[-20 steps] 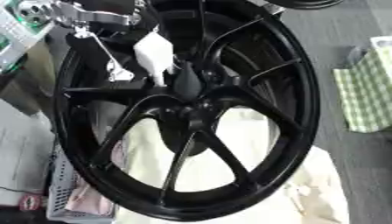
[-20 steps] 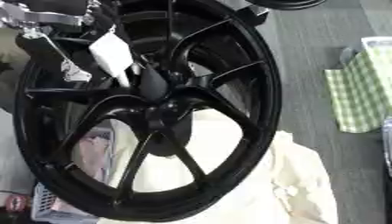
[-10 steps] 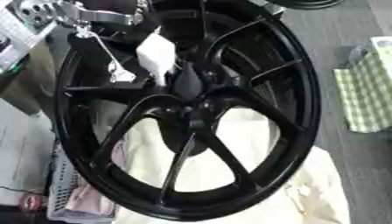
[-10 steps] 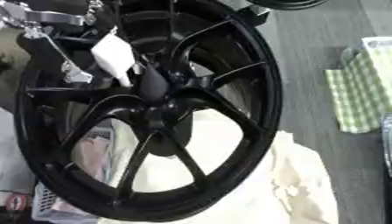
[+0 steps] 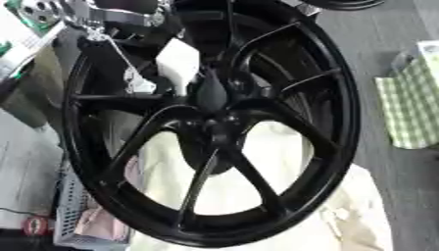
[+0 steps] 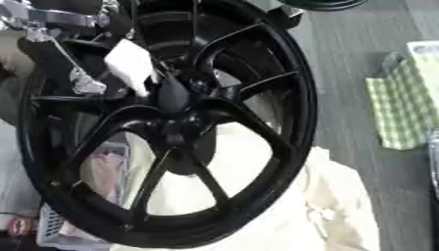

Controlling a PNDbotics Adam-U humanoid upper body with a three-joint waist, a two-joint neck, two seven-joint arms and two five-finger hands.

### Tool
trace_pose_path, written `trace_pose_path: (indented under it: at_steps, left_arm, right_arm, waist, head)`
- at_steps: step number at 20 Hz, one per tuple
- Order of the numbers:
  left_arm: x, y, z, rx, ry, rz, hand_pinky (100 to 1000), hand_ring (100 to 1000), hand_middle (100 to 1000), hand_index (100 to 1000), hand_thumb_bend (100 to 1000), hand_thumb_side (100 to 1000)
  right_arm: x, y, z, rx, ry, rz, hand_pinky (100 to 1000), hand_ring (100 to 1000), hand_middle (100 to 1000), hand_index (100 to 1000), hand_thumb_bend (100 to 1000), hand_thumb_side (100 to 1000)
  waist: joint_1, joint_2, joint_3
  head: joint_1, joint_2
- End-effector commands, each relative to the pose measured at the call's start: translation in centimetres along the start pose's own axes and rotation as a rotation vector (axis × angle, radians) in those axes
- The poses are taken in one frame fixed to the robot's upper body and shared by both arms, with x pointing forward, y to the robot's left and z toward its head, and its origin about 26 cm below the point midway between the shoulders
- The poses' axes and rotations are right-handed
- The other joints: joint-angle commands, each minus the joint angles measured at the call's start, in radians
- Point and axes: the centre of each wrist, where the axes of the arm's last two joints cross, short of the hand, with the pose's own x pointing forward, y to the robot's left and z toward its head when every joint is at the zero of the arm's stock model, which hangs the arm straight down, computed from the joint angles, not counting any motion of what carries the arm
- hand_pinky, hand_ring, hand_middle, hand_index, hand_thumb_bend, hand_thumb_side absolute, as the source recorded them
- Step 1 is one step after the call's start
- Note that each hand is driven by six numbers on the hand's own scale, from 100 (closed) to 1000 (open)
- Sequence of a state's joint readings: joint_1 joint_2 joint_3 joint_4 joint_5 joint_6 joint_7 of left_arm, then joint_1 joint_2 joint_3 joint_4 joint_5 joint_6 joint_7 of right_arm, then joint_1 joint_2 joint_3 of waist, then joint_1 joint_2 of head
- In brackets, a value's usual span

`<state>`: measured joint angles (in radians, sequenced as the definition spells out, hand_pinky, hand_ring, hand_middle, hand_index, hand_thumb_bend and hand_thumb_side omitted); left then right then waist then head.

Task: Pull the pin out of the wheel hub.

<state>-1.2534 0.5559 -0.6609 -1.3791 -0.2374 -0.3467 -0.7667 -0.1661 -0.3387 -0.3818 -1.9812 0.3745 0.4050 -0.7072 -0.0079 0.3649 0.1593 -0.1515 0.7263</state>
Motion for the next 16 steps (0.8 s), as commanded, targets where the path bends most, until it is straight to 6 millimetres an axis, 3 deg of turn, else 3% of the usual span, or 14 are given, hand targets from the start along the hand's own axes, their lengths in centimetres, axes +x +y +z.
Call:
trace_pose_path:
  at_steps: [1,4,7,9,12,16]
  left_arm:
    - [0.7,2.2,1.2,-0.093,-0.090,-0.127,765,596,382,547,100,276]
    - [0.9,2.8,1.7,-0.059,-0.094,-0.093,746,570,341,503,100,271]
    - [1.1,3.5,2.3,-0.021,-0.094,-0.059,729,535,290,395,100,267]
    - [1.1,3.6,2.4,-0.013,-0.087,-0.043,716,470,214,287,100,268]
    - [1.0,3.3,2.3,-0.026,-0.075,-0.034,700,377,130,209,100,274]
    - [0.9,3.8,2.8,0.005,-0.074,-0.023,689,350,100,185,100,263]
  right_arm:
    - [0.6,-0.5,-0.5,-0.219,0.114,0.132,698,682,748,758,100,525]
    - [0.6,-0.5,-0.6,-0.221,0.114,0.135,699,682,748,758,100,525]
    - [0.6,-0.5,-0.6,-0.224,0.114,0.137,698,683,749,758,100,526]
    - [0.6,-0.5,-0.6,-0.225,0.114,0.136,698,683,749,758,100,526]
    - [0.6,-0.5,-0.7,-0.229,0.113,0.136,699,683,749,758,100,526]
    - [0.6,-0.6,-0.7,-0.232,0.117,0.138,699,684,750,759,100,526]
  waist:
    - [0.001,-0.024,0.000]
    - [0.001,-0.025,0.001]
    - [0.001,-0.027,0.003]
    - [0.001,-0.028,0.002]
    - [0.000,-0.027,0.000]
    - [-0.002,-0.027,0.001]
  head:
    - [0.001,-0.007]
    - [0.001,-0.007]
    - [0.002,-0.007]
    - [0.005,-0.009]
    - [0.007,-0.011]
    - [0.008,-0.010]
